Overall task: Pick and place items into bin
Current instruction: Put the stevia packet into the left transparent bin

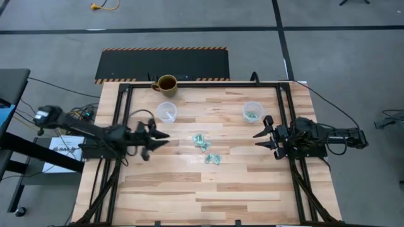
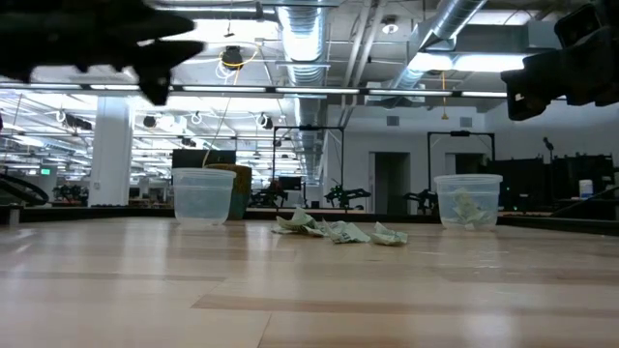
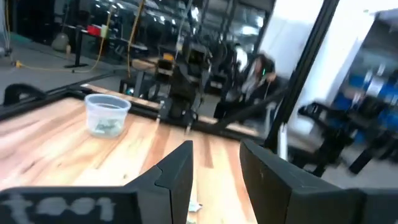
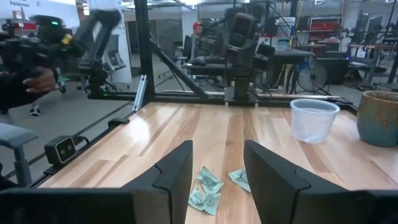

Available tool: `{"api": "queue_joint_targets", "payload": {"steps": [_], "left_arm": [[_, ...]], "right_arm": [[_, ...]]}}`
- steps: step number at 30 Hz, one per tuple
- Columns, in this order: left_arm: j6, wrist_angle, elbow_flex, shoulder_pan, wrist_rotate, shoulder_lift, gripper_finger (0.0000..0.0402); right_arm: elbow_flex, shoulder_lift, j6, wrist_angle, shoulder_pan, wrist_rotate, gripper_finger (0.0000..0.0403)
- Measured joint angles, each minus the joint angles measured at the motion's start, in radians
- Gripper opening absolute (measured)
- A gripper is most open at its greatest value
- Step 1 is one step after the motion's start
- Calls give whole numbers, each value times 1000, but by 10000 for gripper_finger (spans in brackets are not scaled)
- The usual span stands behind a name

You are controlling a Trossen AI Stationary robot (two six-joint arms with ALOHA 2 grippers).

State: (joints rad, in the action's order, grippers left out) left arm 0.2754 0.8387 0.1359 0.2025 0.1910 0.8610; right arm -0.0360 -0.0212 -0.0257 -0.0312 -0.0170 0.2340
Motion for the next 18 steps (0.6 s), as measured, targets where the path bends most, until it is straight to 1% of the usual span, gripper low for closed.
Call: {"api": "queue_joint_targets", "payload": {"steps": [2, 4, 7, 11, 16, 18], "left_arm": [[-74, 17, 88, 3, -23, 153, 121], [-134, -6, 179, -4, -36, 278, 121], [-155, -76, 310, -29, -28, 417, 121], [-181, -180, 459, -75, -24, 550, 121], [-182, -195, 589, -132, -17, 673, 121], [-156, -205, 625, -147, -21, 714, 121]], "right_arm": [[0, 0, 0, 0, 0, 0, 137], [0, 0, 0, 0, 0, 0, 137], [0, 0, 0, 0, 0, 0, 139], [0, 0, 0, 0, 0, 0, 138], [0, 0, 0, 0, 0, 0, 137], [0, 0, 0, 0, 0, 0, 139]]}}
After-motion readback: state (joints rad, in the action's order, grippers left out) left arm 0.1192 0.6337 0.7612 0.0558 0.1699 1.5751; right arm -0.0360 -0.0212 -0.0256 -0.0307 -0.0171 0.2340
